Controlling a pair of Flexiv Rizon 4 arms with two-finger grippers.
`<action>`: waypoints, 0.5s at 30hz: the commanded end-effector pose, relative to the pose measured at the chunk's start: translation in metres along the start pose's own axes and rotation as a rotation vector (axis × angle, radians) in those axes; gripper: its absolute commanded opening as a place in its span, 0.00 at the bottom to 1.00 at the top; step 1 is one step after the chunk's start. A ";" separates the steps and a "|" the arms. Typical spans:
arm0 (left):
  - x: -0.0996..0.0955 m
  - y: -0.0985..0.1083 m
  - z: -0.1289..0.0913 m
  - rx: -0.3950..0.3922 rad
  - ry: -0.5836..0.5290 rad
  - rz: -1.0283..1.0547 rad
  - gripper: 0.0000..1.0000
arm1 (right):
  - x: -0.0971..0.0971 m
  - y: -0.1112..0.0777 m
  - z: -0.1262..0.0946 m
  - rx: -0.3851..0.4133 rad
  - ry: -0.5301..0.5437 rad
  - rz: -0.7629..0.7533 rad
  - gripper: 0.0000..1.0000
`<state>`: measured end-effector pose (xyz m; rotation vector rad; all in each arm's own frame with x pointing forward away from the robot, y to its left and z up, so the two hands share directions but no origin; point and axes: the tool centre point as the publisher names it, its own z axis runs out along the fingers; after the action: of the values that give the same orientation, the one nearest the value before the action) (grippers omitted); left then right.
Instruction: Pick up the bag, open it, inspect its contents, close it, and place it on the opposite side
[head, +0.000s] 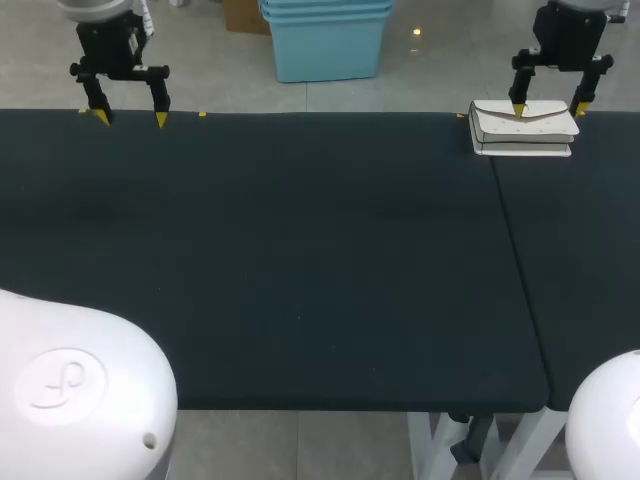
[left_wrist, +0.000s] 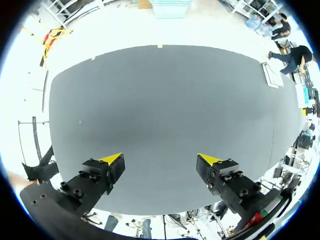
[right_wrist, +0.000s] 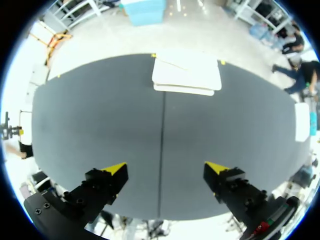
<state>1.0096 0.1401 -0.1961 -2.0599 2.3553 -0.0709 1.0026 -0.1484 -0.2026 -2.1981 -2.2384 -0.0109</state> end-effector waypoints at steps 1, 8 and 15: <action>0.004 0.018 0.003 0.133 0.057 0.180 1.00 | -0.010 0.014 0.006 0.029 0.048 0.011 1.00; 0.019 0.040 0.011 0.283 0.165 0.535 1.00 | -0.049 0.027 0.025 0.070 0.148 0.049 1.00; 0.032 0.056 0.023 0.437 0.258 0.862 1.00 | -0.079 0.041 0.045 0.087 0.233 0.089 1.00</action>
<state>0.9604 0.1135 -0.2131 -1.4604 2.7741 -0.2873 1.0350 -0.2161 -0.2397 -2.1884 -2.0441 -0.1127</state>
